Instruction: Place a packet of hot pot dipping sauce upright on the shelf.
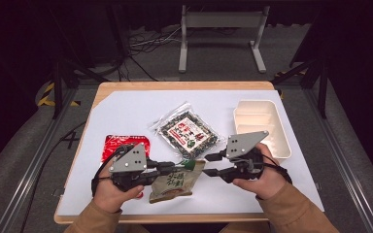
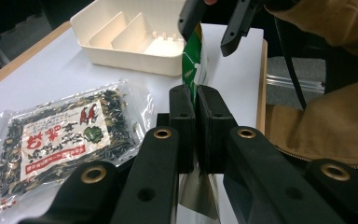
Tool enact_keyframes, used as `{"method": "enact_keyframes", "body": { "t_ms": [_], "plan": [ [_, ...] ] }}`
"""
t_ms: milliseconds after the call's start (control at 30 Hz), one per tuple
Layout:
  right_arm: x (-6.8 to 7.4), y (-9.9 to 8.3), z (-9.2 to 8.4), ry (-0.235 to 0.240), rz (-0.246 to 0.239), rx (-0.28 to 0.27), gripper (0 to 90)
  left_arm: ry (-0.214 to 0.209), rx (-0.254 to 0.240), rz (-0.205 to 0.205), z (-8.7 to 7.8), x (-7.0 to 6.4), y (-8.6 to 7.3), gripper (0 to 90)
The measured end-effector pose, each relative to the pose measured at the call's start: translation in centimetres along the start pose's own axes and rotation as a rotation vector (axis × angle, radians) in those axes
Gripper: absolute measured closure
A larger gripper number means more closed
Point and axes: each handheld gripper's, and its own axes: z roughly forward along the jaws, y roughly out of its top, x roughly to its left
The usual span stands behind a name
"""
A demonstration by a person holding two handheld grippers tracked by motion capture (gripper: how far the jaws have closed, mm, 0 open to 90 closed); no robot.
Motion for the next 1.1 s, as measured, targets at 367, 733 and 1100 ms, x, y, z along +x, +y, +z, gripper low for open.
{"method": "enact_keyframes", "body": {
  "t_ms": [367, 733, 1100],
  "plan": [
    [-0.2, 2.1, 1.5, 0.061, -0.043, 0.079, 61.7, 0.005, -0.023, 0.010, 0.0, -0.2, 0.0, 85.0],
    [-0.1, 3.2, 3.8, 0.113, -0.072, 0.174, 67.2, -0.004, -0.032, 0.010, 0.4, -0.5, 0.1, 85.0],
    [0.2, 3.2, 5.6, 0.165, -0.100, 0.239, 82.1, -0.006, -0.038, 0.015, 0.6, -0.7, 0.1, 84.9]
  ]
}}
